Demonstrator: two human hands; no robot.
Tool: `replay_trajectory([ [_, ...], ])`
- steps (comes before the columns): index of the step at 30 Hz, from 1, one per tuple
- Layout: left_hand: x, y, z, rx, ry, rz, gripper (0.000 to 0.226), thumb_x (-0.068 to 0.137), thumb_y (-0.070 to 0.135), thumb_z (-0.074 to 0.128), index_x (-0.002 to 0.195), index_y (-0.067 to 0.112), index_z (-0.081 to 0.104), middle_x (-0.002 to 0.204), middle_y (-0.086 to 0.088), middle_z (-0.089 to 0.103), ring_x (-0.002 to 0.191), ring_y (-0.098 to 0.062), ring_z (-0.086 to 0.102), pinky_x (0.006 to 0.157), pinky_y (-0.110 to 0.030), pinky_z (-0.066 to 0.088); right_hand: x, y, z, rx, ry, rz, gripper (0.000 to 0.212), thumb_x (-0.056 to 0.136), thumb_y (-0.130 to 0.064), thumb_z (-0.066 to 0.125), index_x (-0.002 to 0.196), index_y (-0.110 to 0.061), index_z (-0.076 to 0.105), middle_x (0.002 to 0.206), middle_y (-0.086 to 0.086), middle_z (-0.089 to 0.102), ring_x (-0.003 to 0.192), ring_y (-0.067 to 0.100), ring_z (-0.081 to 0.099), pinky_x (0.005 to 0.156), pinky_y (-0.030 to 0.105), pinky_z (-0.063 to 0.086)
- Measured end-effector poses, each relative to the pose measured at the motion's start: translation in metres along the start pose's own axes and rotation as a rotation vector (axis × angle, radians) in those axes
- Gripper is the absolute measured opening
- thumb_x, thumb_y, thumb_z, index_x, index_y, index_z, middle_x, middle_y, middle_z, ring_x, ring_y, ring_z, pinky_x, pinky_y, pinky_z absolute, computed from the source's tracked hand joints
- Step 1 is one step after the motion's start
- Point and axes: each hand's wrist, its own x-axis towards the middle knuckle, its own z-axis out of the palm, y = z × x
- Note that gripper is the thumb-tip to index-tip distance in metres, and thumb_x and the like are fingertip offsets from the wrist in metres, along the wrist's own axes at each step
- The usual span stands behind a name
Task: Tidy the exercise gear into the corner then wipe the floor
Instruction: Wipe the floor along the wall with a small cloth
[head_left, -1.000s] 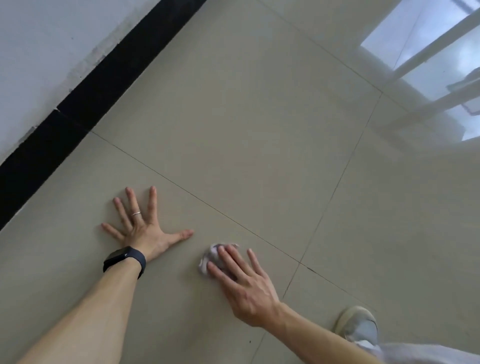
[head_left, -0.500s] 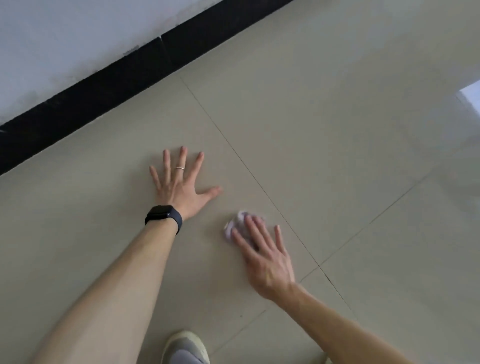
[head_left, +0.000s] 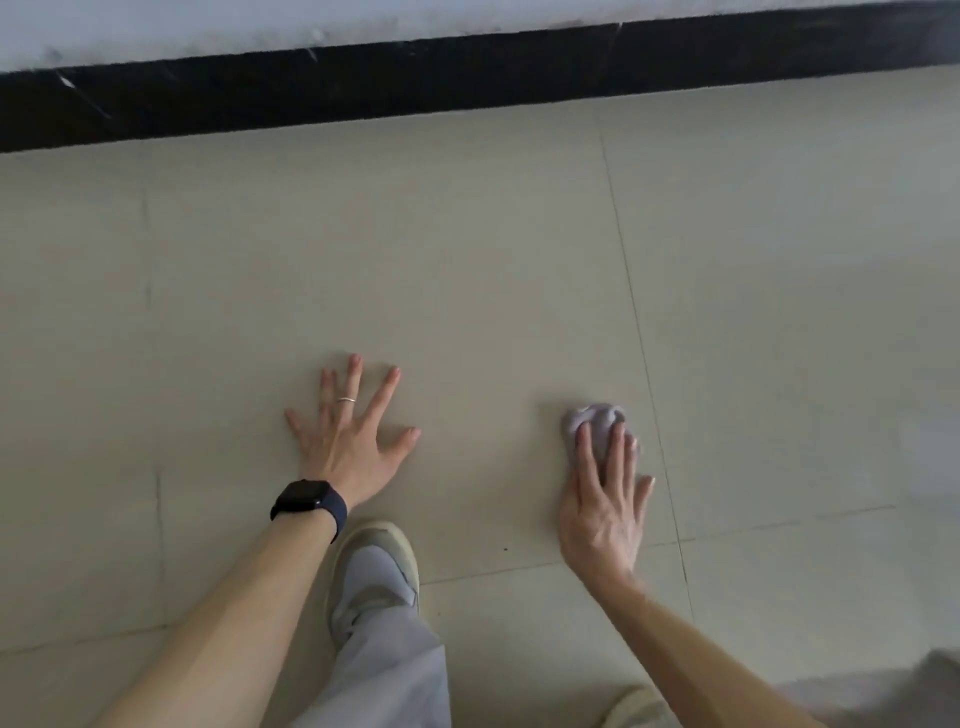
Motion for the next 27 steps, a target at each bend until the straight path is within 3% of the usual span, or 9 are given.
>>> replay_trajectory([
  [3,-0.019,-0.004,-0.003,-0.056,-0.094,-0.020,0.087,0.087,0.073,0.043,0.152,0.050,-0.011,0.162,0.006,-0.027,0.151,-0.027,-0.017,0.113,-0.070,0.009,-0.072,-0.004,0.030,-0.248,-0.245,-0.758,0.088,0.081,-0.021,0.055,0.157,-0.042,0.016,0.169,-0.003,0.001,0.155,0.019,0.002,0.120,0.056,0.005],
  [5,-0.029,-0.005,-0.004,-0.030,-0.153,-0.001,0.093,0.085,0.073,0.048,0.152,0.048,-0.012,0.161,0.006,-0.029,0.151,-0.027,-0.017,0.113,-0.069,0.009,-0.073,0.005,0.031,-0.337,-0.331,-1.073,0.083,0.080,-0.024,0.053,0.156,-0.043,0.022,0.168,-0.005,0.008,0.154,0.014,0.008,0.118,0.056,0.010],
  [7,-0.037,-0.012,-0.006,0.007,-0.173,0.024,0.096,0.084,0.071,0.053,0.152,0.049,-0.011,0.162,0.006,-0.027,0.152,-0.027,-0.013,0.113,-0.070,0.010,-0.048,0.002,0.022,-0.326,-0.341,-1.059,0.080,0.085,-0.020,0.050,0.156,-0.043,0.020,0.168,-0.009,0.007,0.154,0.010,0.006,0.117,0.059,0.014],
  [12,-0.038,-0.024,-0.008,0.098,-0.153,0.068,0.099,0.083,0.068,0.057,0.152,0.049,-0.011,0.164,0.005,-0.022,0.153,-0.027,-0.009,0.113,-0.069,0.010,0.073,-0.035,-0.028,-0.131,-0.130,-0.275,0.076,0.096,-0.012,0.040,0.158,-0.042,0.008,0.168,-0.011,-0.008,0.154,0.012,-0.008,0.120,0.063,-0.001],
  [15,-0.040,-0.019,-0.003,0.081,-0.144,0.079,0.099,0.083,0.066,0.059,0.153,0.048,-0.008,0.164,0.004,-0.020,0.153,-0.029,-0.007,0.116,-0.066,0.012,0.092,-0.054,-0.027,-0.093,-0.079,-0.058,0.070,0.100,-0.020,0.037,0.159,-0.037,0.003,0.168,-0.002,-0.009,0.155,0.020,-0.008,0.119,0.065,0.002],
  [17,-0.040,-0.023,-0.001,0.035,-0.107,0.093,0.098,0.082,0.066,0.059,0.154,0.048,-0.005,0.165,0.006,-0.018,0.153,-0.027,-0.006,0.116,-0.064,0.010,0.061,-0.070,-0.004,-0.120,-0.076,-0.191,0.068,0.102,-0.023,0.036,0.159,-0.036,0.001,0.168,0.000,-0.013,0.154,0.021,-0.013,0.119,0.065,0.006],
  [23,-0.047,-0.057,0.014,-0.188,0.134,-0.099,0.069,0.097,0.052,0.041,0.156,0.042,0.006,0.167,0.003,-0.007,0.153,-0.028,-0.002,0.119,-0.061,0.008,0.009,-0.082,0.030,-0.436,-0.372,-1.355,0.061,0.102,-0.034,0.043,0.157,-0.041,0.017,0.168,-0.005,0.005,0.155,0.014,0.003,0.120,0.060,0.012],
  [25,-0.050,-0.073,0.023,-0.168,0.092,-0.170,0.067,0.099,0.056,0.030,0.154,0.046,-0.006,0.165,0.006,-0.019,0.153,-0.027,-0.009,0.118,-0.063,0.007,0.054,-0.087,0.016,-0.501,-0.294,-1.333,0.064,0.102,-0.033,0.043,0.157,-0.043,0.013,0.168,-0.008,0.004,0.154,0.013,0.005,0.120,0.061,0.010],
  [27,-0.049,-0.086,0.027,-0.129,0.053,-0.144,0.067,0.098,0.063,0.022,0.150,0.050,-0.016,0.162,0.009,-0.025,0.152,-0.026,-0.013,0.116,-0.065,0.009,0.098,-0.103,0.004,-0.432,-0.160,-0.869,0.064,0.103,-0.030,0.036,0.157,-0.044,0.005,0.168,-0.010,-0.005,0.154,0.013,-0.002,0.118,0.064,0.012],
])
